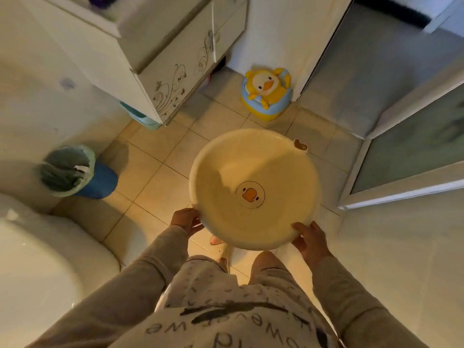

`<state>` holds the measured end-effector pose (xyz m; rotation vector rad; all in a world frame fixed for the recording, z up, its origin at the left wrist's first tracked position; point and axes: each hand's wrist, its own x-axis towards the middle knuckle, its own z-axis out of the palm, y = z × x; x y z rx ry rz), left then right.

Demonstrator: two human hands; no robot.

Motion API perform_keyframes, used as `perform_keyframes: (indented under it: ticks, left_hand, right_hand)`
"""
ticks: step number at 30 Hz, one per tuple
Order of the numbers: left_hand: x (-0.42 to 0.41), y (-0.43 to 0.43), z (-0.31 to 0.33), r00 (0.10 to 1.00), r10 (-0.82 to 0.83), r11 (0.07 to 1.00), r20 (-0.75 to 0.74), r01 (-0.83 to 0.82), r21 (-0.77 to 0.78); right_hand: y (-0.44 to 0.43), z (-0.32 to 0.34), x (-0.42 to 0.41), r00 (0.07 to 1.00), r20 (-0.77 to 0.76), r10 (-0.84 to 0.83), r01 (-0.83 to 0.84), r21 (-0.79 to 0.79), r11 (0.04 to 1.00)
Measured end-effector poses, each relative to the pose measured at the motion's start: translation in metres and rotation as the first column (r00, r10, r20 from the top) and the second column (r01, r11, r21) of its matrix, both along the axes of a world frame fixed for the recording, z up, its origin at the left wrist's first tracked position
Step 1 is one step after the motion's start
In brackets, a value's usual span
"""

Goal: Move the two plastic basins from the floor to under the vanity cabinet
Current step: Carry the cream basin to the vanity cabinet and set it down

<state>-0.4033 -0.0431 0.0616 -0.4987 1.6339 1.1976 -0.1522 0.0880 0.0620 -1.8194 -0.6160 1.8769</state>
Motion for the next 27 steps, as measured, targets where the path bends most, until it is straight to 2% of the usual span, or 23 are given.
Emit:
perform_keyframes:
  ticks: [6,12,20,27]
  left_hand:
    - [-0.025,0.081,-0.001,1.0,-0.012,1.0,-0.016,0.011,-0.016]
    - [-0.021,0.156,-0.01,0.999,0.028,0.999,0.017,-0.028,-0.018]
    - [0.013,0.241,-0.007,0.974,0.227,0.973,-0.02,-0.228,-0.04]
    - [0.021,0.3,-0.007,0.914,0.404,0.914,-0.024,-0.405,-0.029]
  right_hand:
    - [0.062,0.003,-0.018,0.999,0.042,-0.003,0.003,0.016,1.0]
    - [0.158,-0.013,-0.016,1.0,-0.004,0.017,-0.017,-0.024,1.0]
    - [0.302,-0.004,-0.024,0.98,-0.01,0.199,-0.199,-0.058,0.978]
    - [0.403,0.008,-0.06,0.909,-0.011,0.416,-0.416,-0.05,0.908]
